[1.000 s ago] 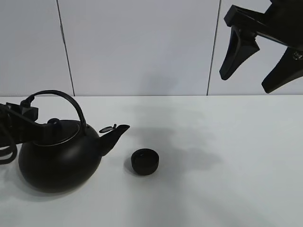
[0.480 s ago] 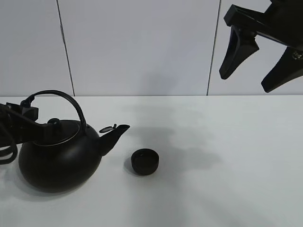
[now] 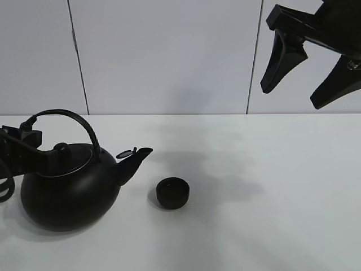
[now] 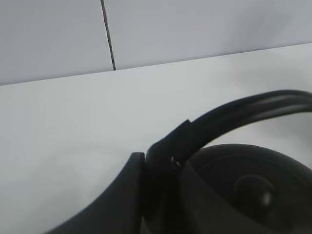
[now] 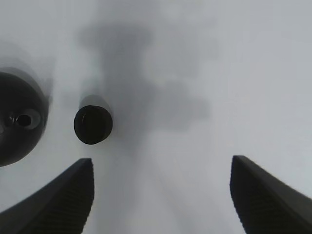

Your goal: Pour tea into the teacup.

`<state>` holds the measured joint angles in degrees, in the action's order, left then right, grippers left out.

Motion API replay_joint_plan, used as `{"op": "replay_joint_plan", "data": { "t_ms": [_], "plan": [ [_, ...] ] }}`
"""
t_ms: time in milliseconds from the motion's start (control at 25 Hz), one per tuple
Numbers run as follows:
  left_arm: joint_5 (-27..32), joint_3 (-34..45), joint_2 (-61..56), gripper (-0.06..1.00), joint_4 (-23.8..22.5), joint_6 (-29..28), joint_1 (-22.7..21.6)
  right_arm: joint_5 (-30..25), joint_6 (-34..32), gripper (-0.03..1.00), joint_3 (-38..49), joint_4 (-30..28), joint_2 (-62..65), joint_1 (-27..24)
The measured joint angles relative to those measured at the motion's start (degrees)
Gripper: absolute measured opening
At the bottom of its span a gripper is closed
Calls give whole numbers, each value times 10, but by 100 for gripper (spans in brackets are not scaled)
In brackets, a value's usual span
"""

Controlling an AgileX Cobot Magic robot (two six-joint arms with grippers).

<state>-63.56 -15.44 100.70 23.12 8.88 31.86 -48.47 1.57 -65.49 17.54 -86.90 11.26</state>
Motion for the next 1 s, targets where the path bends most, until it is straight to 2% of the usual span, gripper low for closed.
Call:
{"op": "replay_joint_plan", "data": {
  "t_ms": [240,760,1000],
  "plan": [
    [0,0,0,12,1,-19,0,0,0,54,0,0,0,0],
    [-11,0,-1,26,-14,-38,1,0,0,54,0,2,0,0],
    [-17,2,-1,33,-44,-39,0,0,0,54,0,2,0,0]
  ]
}}
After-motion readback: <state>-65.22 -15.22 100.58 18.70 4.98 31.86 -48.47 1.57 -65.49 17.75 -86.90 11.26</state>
